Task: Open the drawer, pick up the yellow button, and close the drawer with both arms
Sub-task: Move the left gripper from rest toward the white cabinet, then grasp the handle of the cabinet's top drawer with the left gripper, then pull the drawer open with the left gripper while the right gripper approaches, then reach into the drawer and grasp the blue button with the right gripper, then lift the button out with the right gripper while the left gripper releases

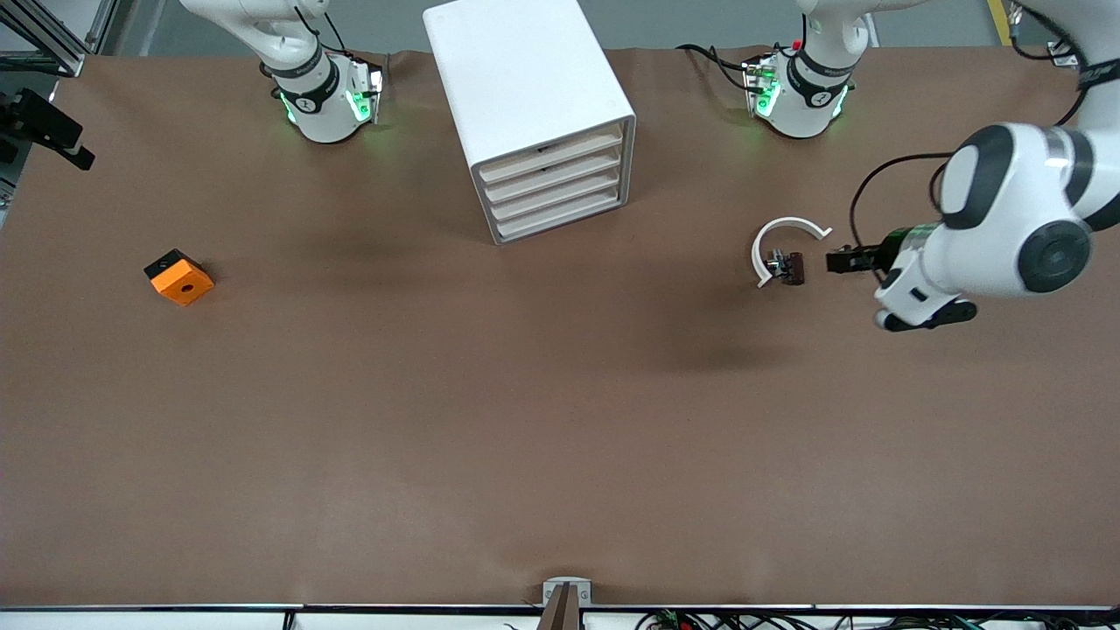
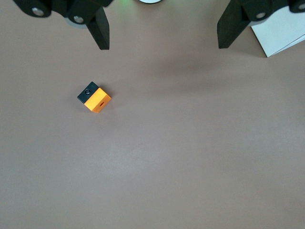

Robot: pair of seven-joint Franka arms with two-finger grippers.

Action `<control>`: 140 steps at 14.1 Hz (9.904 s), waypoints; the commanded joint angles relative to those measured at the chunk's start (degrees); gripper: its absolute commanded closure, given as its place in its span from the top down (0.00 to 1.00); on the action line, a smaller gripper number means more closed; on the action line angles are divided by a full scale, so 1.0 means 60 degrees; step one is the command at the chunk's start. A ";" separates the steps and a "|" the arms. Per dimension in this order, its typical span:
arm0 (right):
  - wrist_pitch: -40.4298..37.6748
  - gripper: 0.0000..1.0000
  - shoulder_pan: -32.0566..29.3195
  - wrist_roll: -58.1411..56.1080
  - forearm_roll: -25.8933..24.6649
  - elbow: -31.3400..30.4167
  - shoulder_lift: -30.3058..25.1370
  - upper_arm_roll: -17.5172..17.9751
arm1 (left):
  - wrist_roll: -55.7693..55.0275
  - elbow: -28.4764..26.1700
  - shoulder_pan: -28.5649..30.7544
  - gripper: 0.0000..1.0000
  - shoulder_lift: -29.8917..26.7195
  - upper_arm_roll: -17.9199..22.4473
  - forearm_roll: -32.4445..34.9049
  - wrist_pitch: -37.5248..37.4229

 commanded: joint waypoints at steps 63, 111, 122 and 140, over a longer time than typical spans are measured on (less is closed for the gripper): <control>-0.0162 1.00 0.0058 0.0121 -0.0131 0.0862 0.2680 -0.0007 | -1.8948 0.3200 -0.3311 0.10 0.6288 -0.2751 -0.6137 -0.3791; 0.4775 0.97 1.0107 1.7538 -0.0497 0.1199 0.6006 -0.0022 | -1.8890 0.4635 -0.1730 1.00 0.6288 -0.1388 -0.6664 -0.4391; 0.4761 0.00 1.0254 1.7377 -0.0336 0.1257 0.6123 0.0007 | -1.7254 0.5119 -0.1306 1.00 0.5586 -0.2060 -0.5247 -0.5314; 0.3058 0.00 0.3241 0.4320 0.0325 0.0572 0.4761 -0.0110 | -1.0804 0.4315 0.1126 1.00 0.5073 -0.6615 0.0966 -0.3515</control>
